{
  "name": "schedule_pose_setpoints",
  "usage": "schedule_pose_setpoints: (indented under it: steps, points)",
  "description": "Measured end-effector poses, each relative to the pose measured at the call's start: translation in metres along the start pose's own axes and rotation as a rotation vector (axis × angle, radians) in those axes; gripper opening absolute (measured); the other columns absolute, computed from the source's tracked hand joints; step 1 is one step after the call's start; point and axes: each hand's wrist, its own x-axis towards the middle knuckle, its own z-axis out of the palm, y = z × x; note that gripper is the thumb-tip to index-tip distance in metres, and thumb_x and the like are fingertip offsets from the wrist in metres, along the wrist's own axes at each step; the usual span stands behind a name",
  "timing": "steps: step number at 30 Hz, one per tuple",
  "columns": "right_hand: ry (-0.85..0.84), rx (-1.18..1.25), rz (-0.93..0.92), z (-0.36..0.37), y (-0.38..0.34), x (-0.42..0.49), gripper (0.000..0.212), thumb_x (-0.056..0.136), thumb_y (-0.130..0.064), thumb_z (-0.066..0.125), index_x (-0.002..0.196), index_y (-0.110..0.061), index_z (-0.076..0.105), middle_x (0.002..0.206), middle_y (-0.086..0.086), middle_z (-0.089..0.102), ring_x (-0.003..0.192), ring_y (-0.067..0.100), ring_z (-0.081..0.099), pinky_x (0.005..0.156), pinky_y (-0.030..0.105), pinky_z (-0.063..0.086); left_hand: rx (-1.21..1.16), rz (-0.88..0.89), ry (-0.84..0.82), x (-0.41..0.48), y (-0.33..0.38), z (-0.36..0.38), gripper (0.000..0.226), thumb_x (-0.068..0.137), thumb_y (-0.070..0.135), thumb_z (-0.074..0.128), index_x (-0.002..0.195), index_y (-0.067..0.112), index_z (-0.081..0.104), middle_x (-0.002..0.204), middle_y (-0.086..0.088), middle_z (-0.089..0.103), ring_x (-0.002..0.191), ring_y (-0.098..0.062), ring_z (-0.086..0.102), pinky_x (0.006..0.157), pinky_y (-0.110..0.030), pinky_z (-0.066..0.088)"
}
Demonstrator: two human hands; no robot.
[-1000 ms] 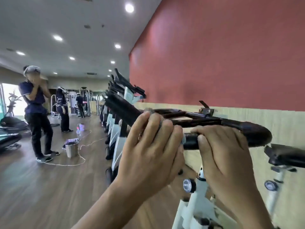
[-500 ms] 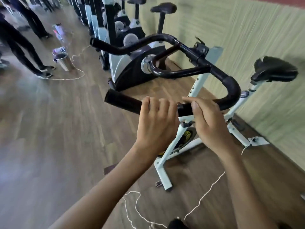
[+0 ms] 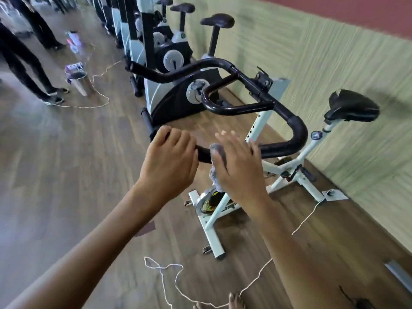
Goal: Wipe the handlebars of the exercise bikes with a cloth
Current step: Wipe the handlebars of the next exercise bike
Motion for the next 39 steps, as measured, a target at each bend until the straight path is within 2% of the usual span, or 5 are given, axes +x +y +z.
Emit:
schedule_pose_setpoints:
  steps: [11, 17, 25, 28, 39]
  points:
    - [0.245, -0.256, 0.162, -0.01, 0.062, 0.002, 0.031, 0.102, -0.023, 0.033, 0.103, -0.01, 0.062, 0.102, 0.005, 0.064, 0.107, 0.028, 0.055, 0.109, 0.046, 0.032, -0.001, -0.14, -0.038, 0.008, 0.031, 0.0, 0.035, 0.098, 0.023, 0.029, 0.081, 0.008, 0.056, 0.082, -0.014, 0.059, 0.078, -0.032, 0.049, 0.094, -0.046, 0.034]
    - [0.016, -0.268, -0.202, -0.004, 0.043, -0.005, 0.04, 0.102, -0.03, 0.026, 0.122, -0.015, 0.057, 0.119, 0.002, 0.06, 0.117, 0.025, 0.052, 0.109, 0.041, 0.032, -0.025, -0.145, 0.009, 0.004, 0.033, 0.004, 0.037, 0.1, 0.025, 0.028, 0.083, 0.007, 0.056, 0.085, -0.013, 0.06, 0.083, -0.032, 0.05, 0.099, -0.047, 0.033]
    - [0.303, -0.199, 0.07, -0.008, 0.082, -0.008, 0.036, 0.099, -0.021, 0.034, 0.118, -0.007, 0.06, 0.122, 0.01, 0.061, 0.129, 0.03, 0.047, 0.115, 0.049, 0.027, -0.103, -0.189, -0.091, 0.011, 0.063, 0.008, 0.047, 0.101, 0.033, 0.022, 0.093, 0.005, 0.059, 0.091, -0.014, 0.061, 0.091, -0.033, 0.052, 0.105, -0.047, 0.032]
    - [0.156, -0.203, -0.102, -0.021, 0.1, -0.012, 0.041, 0.101, -0.026, 0.03, 0.129, -0.008, 0.055, 0.133, 0.009, 0.056, 0.136, 0.03, 0.041, 0.117, 0.048, 0.023, -0.216, -0.213, -0.08, 0.018, 0.085, 0.016, 0.045, 0.1, 0.035, 0.027, 0.098, 0.004, 0.059, 0.092, -0.013, 0.062, 0.088, -0.031, 0.054, 0.101, -0.045, 0.033]
    - [0.009, 0.118, 0.235, -0.052, 0.114, 0.003, 0.046, 0.105, -0.027, 0.025, 0.148, -0.011, 0.033, 0.162, 0.004, 0.011, 0.15, 0.016, -0.001, 0.117, 0.016, -0.001, -0.429, -0.197, -0.029, 0.064, 0.131, 0.018, 0.043, 0.101, 0.038, 0.022, 0.099, 0.017, 0.06, 0.086, 0.0, 0.063, 0.072, -0.023, 0.056, 0.067, -0.037, 0.04]
